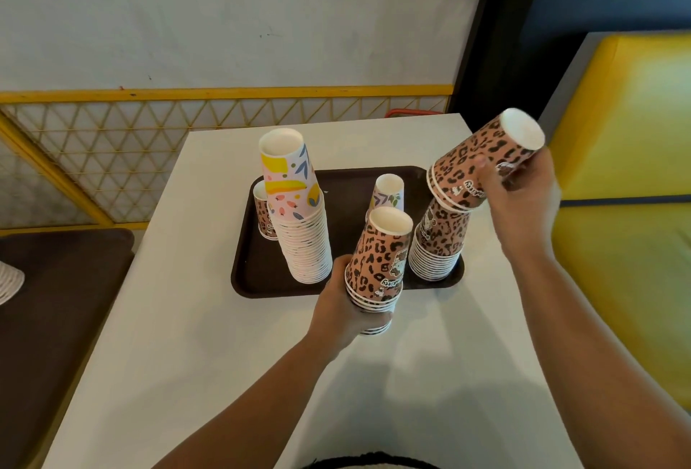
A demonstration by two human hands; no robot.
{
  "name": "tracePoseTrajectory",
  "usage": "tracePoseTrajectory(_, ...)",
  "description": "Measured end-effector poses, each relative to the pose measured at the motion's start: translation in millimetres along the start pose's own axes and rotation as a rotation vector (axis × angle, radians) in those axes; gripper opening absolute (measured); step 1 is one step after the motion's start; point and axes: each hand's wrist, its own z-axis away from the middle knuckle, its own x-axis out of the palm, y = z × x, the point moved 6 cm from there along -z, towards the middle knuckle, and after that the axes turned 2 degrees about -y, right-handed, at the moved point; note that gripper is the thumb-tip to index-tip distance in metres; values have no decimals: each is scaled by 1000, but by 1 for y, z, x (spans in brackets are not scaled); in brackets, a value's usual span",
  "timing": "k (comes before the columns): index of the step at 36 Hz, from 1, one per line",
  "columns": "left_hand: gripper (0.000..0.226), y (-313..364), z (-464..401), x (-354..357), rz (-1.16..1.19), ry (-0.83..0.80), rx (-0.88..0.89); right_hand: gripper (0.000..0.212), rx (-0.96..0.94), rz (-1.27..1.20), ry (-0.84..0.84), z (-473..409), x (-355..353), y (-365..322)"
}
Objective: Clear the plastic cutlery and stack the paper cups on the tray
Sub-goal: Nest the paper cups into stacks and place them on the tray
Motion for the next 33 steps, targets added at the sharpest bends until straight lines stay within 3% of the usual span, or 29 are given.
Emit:
tracePoseTrajectory(8,96,5,-3,2,8,-7,1,70,-27,230,-102,17,11,21)
tracePoseTrajectory(11,92,5,-3,2,13,-7,14,68,-100,174,-90,30,14,8)
tracePoseTrajectory(16,91,9,-3,3,32,16,25,67,-62,75,-592,66,55,2)
tracePoseTrajectory(18,91,11,-3,4,12,19,41,66,-8,79,-702,78,66,7)
tracePoseTrajectory(26,94,14,-2,2,-15,16,70,64,30,126,-667,83,71,8)
tracePoseTrajectory(33,90,6,-1,1,25,17,35,51,42,102,-496,66,60,0)
